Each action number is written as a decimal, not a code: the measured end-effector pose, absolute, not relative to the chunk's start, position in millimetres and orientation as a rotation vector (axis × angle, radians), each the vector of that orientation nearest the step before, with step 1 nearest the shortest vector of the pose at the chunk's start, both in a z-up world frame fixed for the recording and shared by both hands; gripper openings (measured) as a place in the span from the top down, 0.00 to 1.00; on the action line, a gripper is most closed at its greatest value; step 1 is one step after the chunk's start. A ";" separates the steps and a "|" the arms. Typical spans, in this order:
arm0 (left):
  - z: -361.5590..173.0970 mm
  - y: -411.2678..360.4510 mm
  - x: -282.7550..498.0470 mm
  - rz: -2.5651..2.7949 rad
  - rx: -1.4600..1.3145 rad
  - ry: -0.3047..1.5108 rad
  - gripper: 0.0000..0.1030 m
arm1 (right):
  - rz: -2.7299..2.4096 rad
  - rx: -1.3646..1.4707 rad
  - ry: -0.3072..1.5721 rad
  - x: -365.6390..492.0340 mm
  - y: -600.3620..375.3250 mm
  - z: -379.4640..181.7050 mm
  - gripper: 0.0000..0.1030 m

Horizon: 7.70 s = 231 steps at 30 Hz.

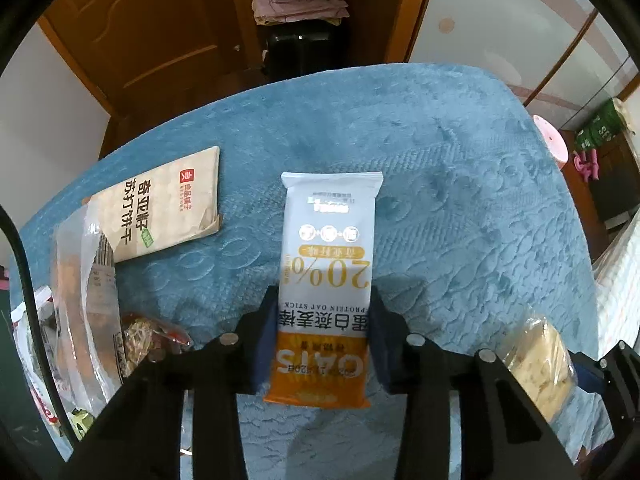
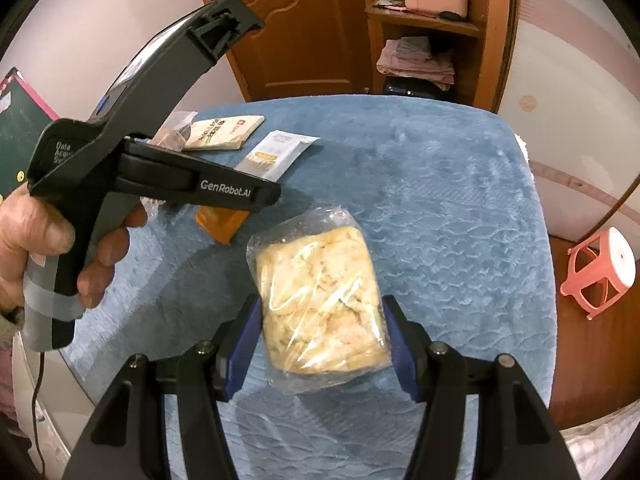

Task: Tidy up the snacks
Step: 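Grasp the OATS stick pack with the left tool while the right tool grasps the puffed-cracker bag, then carry both packs to the white tray and release them inside, then move both open tools back over the remaining snacks on the table, then grasp the white printed bag with the left tool while the right tool grasps the round-cookie pack, then carry both packs over the white tray and release them inside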

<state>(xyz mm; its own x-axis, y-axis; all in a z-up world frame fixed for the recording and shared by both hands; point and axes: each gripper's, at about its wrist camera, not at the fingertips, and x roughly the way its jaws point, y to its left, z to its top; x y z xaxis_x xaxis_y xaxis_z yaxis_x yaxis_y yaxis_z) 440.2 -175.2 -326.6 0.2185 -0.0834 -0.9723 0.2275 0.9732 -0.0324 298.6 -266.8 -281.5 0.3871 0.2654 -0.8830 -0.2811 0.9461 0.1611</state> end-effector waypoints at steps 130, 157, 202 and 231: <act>-165.4 16.7 29.2 -0.008 -0.030 1.242 0.21 | 0.407 0.093 1.197 50.4 -134.3 -159.2 0.41; -100.3 20.8 153.8 0.082 0.034 1.079 0.21 | 0.520 0.041 1.039 185.4 -146.6 -100.7 0.41; -303.5 108.5 424.6 0.097 -0.198 1.316 0.21 | 0.426 0.083 1.312 419.2 -55.3 -290.5 0.46; -212.0 103.0 361.8 0.060 -0.261 1.158 0.52 | 0.405 0.078 1.084 367.8 -79.7 -205.0 0.70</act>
